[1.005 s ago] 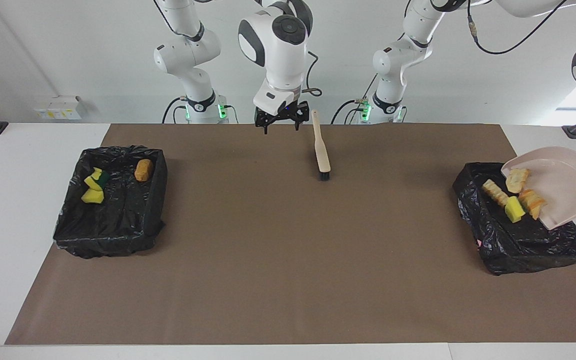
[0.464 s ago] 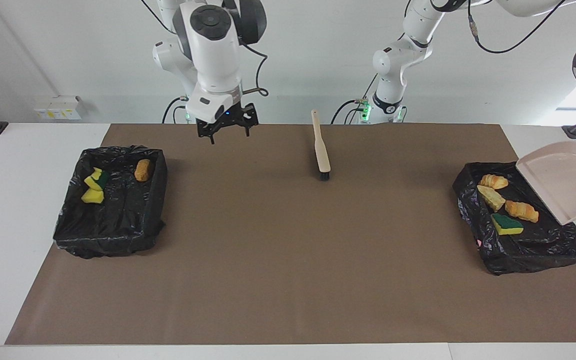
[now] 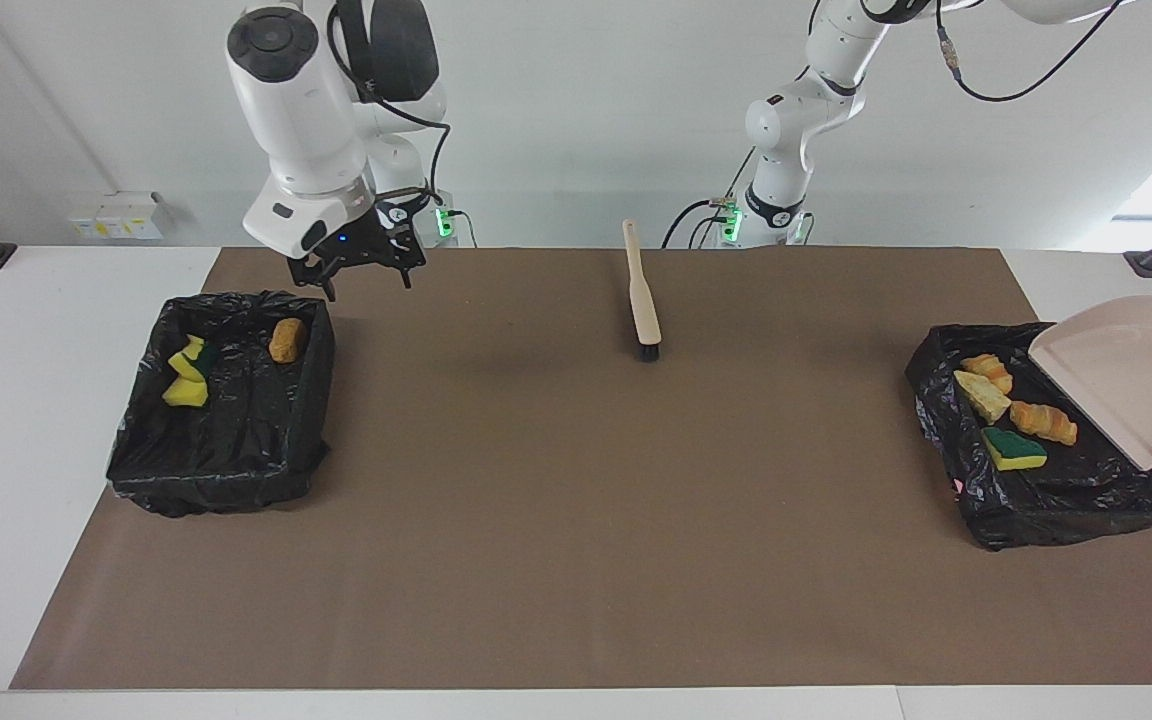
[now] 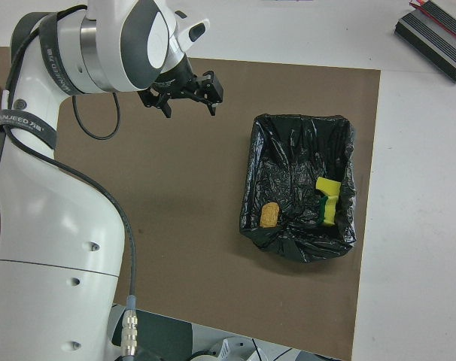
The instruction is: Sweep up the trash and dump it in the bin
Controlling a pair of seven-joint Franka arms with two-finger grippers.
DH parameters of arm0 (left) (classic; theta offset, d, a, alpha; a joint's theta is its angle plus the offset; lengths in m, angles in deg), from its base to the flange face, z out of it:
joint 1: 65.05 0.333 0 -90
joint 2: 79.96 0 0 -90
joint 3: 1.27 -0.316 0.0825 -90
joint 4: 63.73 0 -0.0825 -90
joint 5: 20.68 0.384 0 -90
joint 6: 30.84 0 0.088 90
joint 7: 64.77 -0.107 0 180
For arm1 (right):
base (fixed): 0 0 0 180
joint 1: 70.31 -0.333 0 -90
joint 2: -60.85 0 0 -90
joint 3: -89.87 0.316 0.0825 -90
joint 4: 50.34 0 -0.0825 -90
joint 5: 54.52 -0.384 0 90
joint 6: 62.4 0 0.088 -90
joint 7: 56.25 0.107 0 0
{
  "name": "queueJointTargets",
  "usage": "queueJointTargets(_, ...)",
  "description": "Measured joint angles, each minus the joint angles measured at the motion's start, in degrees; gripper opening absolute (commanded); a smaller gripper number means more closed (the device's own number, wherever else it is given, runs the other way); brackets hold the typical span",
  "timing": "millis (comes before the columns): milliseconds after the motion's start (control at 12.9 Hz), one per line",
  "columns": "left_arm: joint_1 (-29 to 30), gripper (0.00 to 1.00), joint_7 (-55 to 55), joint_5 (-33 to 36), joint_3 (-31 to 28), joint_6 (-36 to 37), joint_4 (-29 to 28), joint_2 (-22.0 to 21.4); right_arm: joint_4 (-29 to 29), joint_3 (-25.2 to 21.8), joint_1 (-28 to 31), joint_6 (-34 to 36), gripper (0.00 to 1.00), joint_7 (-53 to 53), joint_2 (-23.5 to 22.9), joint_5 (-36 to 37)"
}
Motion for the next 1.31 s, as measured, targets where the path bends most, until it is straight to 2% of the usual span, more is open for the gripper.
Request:
queueJointTargets(155, -1.75, 0.0, 11.99, -4.09, 1.48, 7.11, -0.05, -2.19, -0.7, -0.25, 3.5, -0.81, 1.0, 0.0, -0.01, 0.0)
queueJointTargets(309, -6.87, 0.0, 26.24, -5.97, 2.57, 12.5, -0.63, -3.94, -1.28, -2.1, 4.39, -0.81, 1.0, 0.04, 0.15, -0.21)
queueJointTargets(464, -13.56, 0.0, 42.05, -9.26, 3.02, 14.39, -2.19, -5.09, -1.31, -5.04, 3.68, -0.46, 1.0, 0.04, 1.76, -0.61)
queueJointTargets(696, -22.88, 0.0, 64.48, -16.4, 3.25, 13.9, -6.61, -6.81, 0.59, -5.84, 2.31, 0.48, 1.0, 0.24, 5.62, -0.64)
queueJointTargets(928, -31.64, 0.0, 80.91, -20.19, 3.29, 7.39, -11.34, -7.3, 2.63, -5.85, 2.04, 0.48, 1.0, 0.71, 7.66, -0.63)
queueJointTargets(1160, -39.62, 0.0, 91.12, -21.3, 3.24, -2.77, -18.11, -6.94, 3.3, -5.85, 1.92, 0.74, 1.0, 2.99, 8.08, -0.72)
queueJointTargets(1315, -43.95, 0.0, 97.99, -21.55, 3.21, -10.13, -22.15, -5.22, 3.37, -5.81, 1.77, 1.05, 1.0, 3.86, 8.08, -1.02)
